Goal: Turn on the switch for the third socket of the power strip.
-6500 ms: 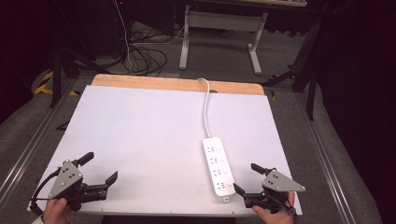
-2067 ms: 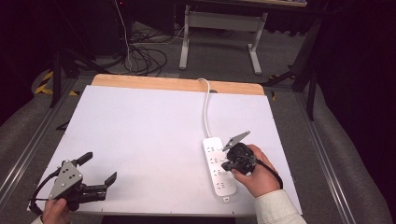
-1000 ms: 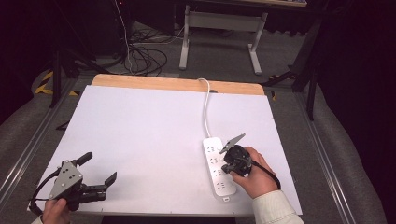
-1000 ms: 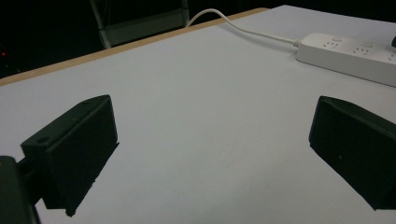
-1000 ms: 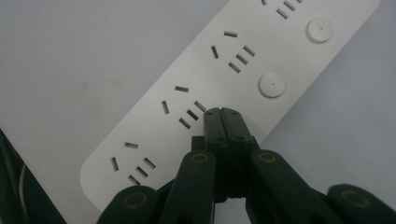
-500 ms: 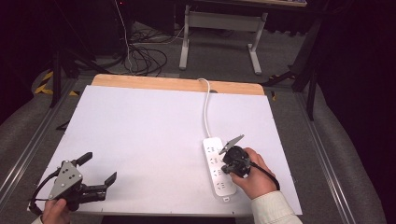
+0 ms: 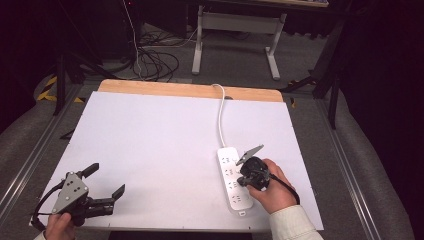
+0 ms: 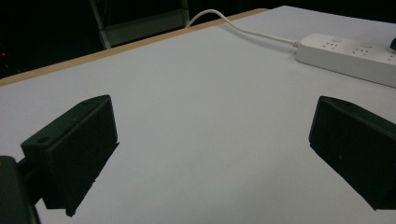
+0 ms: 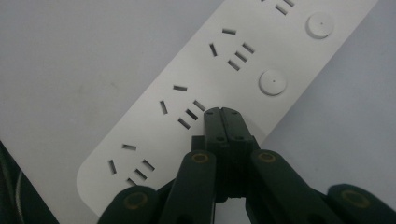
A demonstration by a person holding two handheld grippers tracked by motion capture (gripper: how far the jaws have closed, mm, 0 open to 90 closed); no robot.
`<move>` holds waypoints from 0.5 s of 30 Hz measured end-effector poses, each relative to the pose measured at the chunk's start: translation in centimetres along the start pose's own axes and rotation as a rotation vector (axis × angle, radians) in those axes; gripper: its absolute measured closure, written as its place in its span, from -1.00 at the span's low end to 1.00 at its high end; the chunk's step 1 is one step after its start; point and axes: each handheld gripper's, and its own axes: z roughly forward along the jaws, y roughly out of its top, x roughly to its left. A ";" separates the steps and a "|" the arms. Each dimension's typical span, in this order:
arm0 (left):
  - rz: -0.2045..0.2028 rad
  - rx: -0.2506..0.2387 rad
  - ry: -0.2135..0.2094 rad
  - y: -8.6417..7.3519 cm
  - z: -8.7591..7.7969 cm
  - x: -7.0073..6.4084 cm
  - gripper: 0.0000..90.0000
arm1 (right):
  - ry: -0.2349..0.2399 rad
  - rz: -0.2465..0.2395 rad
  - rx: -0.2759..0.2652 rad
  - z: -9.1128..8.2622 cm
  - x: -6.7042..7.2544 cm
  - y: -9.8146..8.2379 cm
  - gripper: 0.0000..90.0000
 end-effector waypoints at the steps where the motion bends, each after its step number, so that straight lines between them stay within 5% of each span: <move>1: -0.002 -0.001 0.001 0.0 0.0 0.0 -0.96 | -0.006 -0.007 -0.016 -0.3 0.1 0.0 1.00; 7: -0.003 0.000 0.000 0.0 0.1 0.0 -0.96 | -0.022 0.002 -0.132 -2.2 0.2 -0.1 1.00; 15: -0.002 -0.001 0.000 0.0 0.1 0.0 -0.96 | -0.036 -0.011 -0.147 -3.1 0.4 0.1 1.00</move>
